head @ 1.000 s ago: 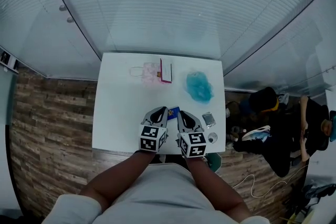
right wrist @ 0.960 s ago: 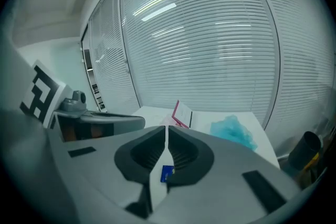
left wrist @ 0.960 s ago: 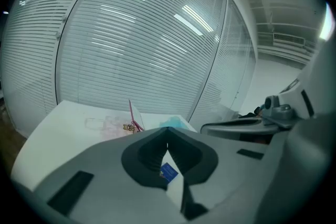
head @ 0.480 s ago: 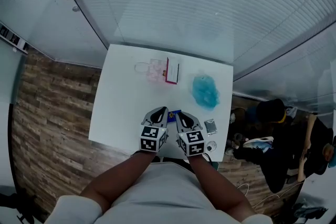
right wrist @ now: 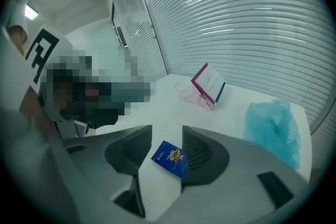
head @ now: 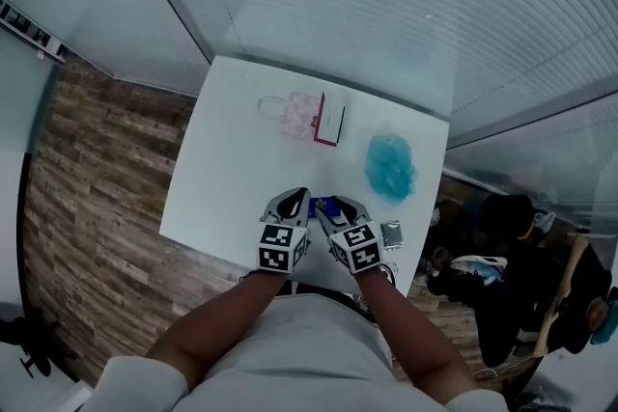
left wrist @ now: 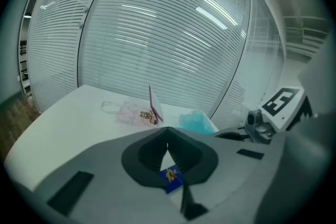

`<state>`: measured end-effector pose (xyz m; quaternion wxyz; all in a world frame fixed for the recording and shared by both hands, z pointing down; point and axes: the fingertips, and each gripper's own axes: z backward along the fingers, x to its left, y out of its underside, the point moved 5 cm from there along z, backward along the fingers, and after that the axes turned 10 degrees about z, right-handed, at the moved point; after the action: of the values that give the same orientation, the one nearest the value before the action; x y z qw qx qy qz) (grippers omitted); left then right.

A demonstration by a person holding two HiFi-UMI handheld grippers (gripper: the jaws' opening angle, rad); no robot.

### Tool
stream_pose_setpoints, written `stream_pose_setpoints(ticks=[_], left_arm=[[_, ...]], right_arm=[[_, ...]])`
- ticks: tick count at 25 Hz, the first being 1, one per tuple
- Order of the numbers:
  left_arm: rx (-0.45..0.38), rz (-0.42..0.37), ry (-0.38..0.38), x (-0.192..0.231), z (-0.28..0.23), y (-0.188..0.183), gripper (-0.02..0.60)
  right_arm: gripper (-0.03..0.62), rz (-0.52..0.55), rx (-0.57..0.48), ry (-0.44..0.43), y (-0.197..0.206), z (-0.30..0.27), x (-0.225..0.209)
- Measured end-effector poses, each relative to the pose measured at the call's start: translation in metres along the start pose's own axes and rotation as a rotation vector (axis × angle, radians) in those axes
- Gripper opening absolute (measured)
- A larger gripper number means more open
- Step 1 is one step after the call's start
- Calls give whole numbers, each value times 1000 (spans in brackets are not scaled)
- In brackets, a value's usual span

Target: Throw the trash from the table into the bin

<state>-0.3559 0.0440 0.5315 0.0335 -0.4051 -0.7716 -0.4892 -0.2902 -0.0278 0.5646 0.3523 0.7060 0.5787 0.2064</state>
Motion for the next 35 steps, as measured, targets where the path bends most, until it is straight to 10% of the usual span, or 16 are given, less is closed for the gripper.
stream_pose_setpoints(ticks=[17, 35], left_arm=[[16, 57, -86, 24, -2, 24, 5], [25, 102, -127, 33, -5, 39, 5]], right_arm=[[272, 479, 318, -361, 35, -55, 23], [295, 705, 408, -393, 63, -78, 11]])
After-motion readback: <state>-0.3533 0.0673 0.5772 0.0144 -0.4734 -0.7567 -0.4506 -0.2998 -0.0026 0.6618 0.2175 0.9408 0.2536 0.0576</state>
